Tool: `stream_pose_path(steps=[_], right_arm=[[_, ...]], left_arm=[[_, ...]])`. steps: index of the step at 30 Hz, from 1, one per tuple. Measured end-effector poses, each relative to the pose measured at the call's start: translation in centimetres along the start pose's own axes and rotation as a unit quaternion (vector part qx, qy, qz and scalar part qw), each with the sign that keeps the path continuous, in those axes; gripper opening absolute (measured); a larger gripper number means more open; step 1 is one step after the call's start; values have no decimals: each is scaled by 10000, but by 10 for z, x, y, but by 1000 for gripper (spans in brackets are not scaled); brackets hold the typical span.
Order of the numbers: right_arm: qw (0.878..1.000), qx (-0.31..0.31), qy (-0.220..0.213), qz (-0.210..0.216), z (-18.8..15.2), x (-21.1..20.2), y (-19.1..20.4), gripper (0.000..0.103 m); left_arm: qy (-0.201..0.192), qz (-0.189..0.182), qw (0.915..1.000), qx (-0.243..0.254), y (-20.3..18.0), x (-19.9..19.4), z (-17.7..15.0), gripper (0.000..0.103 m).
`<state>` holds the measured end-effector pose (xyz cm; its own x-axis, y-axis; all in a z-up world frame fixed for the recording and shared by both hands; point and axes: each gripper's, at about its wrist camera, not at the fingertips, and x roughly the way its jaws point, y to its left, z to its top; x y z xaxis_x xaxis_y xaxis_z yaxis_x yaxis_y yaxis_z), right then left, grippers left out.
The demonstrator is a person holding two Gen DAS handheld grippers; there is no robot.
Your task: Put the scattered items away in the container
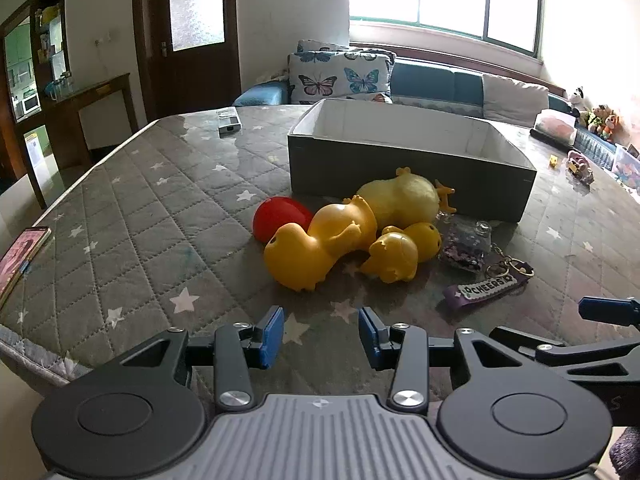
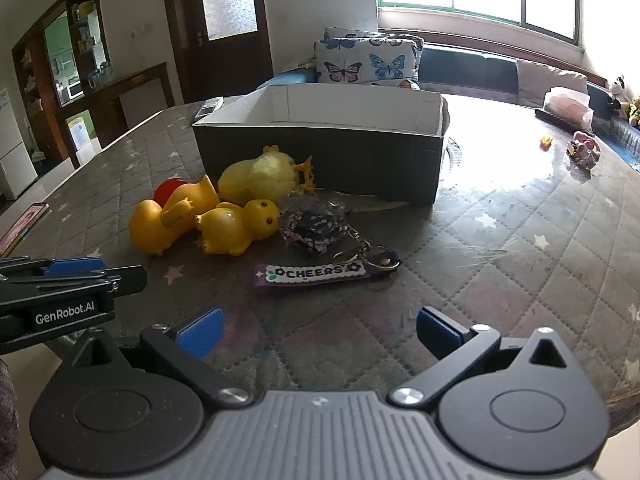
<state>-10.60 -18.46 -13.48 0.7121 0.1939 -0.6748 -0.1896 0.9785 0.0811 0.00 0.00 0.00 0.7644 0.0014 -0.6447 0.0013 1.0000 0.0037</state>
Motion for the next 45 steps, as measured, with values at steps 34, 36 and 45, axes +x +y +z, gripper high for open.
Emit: stream_pose_path(steps=[34,36,45], right_arm=[[9998,-80,164,53,-4,2,8,103],[9998,-74,177,57,-4,2,8,103],[9997,-56,226,59,-4,4,7,103]], left_arm=[[347,33,9994,35,-7,5,-4,44],[362,47,9993,24,-6,5,-3,44],[426,53,9991,15,-7,7,-3,44]])
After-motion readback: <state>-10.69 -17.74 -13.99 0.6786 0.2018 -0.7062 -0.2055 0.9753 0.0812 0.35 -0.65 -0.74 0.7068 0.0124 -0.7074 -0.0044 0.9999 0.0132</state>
